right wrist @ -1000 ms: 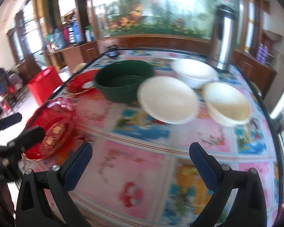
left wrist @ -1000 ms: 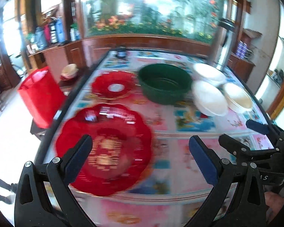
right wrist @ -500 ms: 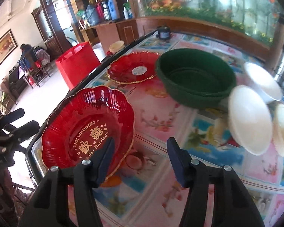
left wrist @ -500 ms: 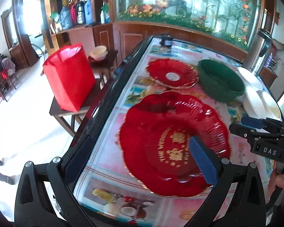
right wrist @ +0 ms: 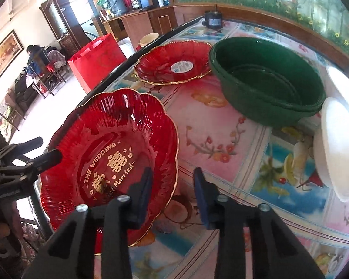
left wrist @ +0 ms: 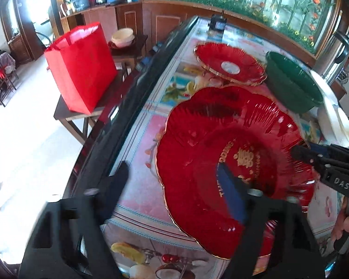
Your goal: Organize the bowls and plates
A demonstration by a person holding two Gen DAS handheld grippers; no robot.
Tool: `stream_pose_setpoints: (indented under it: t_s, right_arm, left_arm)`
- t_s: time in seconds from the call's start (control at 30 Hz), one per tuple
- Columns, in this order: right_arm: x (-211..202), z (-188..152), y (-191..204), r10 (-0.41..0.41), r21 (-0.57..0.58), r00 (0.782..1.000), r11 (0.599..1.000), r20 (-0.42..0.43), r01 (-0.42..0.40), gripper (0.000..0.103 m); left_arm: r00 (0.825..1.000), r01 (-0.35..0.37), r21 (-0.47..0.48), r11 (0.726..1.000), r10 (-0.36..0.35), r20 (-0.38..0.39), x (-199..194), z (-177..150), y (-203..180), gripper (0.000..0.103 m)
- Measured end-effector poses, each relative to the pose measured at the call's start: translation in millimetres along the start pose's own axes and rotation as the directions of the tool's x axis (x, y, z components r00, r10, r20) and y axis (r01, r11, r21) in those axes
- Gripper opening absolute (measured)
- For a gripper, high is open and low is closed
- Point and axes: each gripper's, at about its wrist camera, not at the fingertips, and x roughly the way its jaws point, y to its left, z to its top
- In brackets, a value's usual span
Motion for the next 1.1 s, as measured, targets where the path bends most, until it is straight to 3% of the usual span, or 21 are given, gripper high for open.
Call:
stream_pose_setpoints:
  t_s: [0.07, 0.13, 0.17, 0.33, 0.7, 1.1]
  right_arm:
    - [0.6, -1.0, -1.0, 0.004, 0.003, 1.000, 1.000, 0.003, -0.004, 0.027]
    - [1.0, -2.0, -0.8, 0.020, 0.006, 1.000, 1.000, -0.003, -0.020, 0.020]
    - [1.7, -2.5, 0.2, 0.023, 0.004, 1.000, 1.000, -0.006, -0.023, 0.018]
    - [3.1, -6.3, 11.5, -0.019, -0.043, 1.000, 0.999, -0.004, 0.018, 0.016]
    - [-17.2, -12.2, 34.6, -0.017, -0.081, 0.999, 0.997, 0.041, 0.020, 0.016]
    - [-22.5, -25.9, 60.3, -0.007, -0.125, 0.999, 0.992, 0.036, 0.011, 0.018]
  left_arm:
    - [1.000, 0.003, -0.007, 1.000, -0.003, -0.023, 7.8, -1.5, 2.7, 0.036]
    - [0.999, 0.004, -0.019, 1.000, -0.005, -0.038, 14.7, -2.2, 5.7, 0.018]
    - [0.999, 0.026, -0.025, 0.999, -0.027, -0.039, 16.9, -2.9, 6.7, 0.016]
    - [1.000, 0.014, -0.011, 1.000, -0.014, -0.022, 15.4, -3.0, 5.5, 0.016]
    - [0.999, 0.014, -0.020, 1.000, -0.013, 0.052, -24.4, -3.9, 16.7, 0.016]
    - [0.999, 0.006, -0.030, 1.000, -0.005, 0.036, -26.2, -26.0, 34.2, 0.016]
